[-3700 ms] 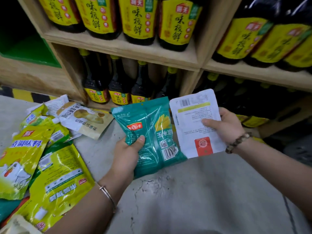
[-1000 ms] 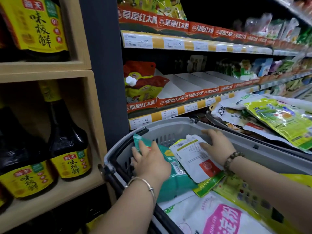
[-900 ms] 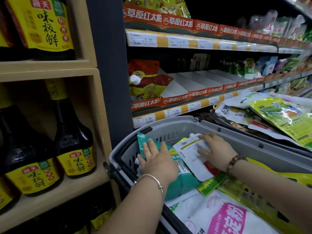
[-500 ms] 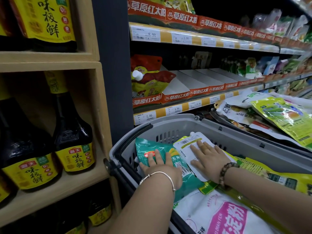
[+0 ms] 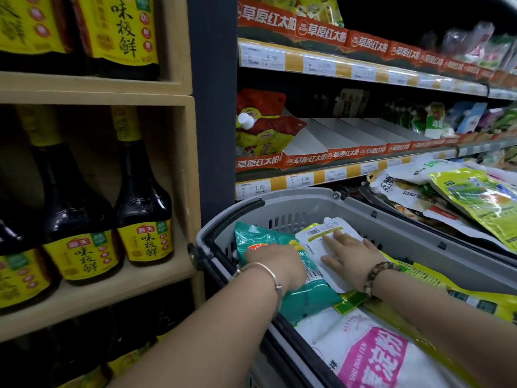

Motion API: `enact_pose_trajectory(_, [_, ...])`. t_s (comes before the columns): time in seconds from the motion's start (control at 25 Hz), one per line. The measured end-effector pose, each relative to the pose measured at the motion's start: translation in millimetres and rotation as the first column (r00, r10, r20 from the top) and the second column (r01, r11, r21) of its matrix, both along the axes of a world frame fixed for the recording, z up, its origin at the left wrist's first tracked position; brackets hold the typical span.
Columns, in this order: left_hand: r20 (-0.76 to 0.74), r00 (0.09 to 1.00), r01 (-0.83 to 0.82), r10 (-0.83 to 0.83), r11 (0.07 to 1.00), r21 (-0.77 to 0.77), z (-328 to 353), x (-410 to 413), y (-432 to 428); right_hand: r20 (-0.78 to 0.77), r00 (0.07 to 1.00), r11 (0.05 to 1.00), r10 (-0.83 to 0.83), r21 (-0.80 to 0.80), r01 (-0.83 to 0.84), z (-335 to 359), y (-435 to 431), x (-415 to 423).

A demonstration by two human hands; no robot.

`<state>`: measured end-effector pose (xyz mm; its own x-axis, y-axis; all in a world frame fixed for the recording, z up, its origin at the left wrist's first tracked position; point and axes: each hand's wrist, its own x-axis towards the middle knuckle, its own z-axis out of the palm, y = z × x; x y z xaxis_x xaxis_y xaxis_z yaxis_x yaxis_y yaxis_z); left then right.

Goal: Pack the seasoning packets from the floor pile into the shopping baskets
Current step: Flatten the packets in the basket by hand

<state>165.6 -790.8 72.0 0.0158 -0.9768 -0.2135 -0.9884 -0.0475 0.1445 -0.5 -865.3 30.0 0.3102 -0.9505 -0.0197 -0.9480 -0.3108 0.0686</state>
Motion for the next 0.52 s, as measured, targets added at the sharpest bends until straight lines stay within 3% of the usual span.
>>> enact_pose_trajectory(0.08, [-0.184, 0.981, 0.009, -0.053, 0.973, -0.231, 9.4, 9.9, 12.7, 0.193, 0.981, 1.0, 0.015, -0.01, -0.013, 17.9, 5.7, 9.0])
enact_pose_trajectory(0.2, [-0.395, 0.915, -0.112, -0.077, 0.894, -0.434, 20.0, 38.5, 49.1, 0.45, 0.88, 0.988, 0.149, -0.108, -0.112, 46.1, 25.6, 33.4])
enact_pose_trajectory(0.32, [-0.357, 0.931, -0.145, -0.079, 0.816, -0.56, 20.3, 93.9, 99.4, 0.489, 0.796, 0.934, 0.356, -0.213, -0.287, 66.3, 59.1, 81.7])
enact_pose_trajectory(0.52, [-0.293, 0.939, -0.302, 0.183, 0.845, -0.441, 3.5, 211.0, 218.8, 0.382, 0.636, 0.738, 0.671, -0.262, -0.621, 77.7, 129.9, 192.4])
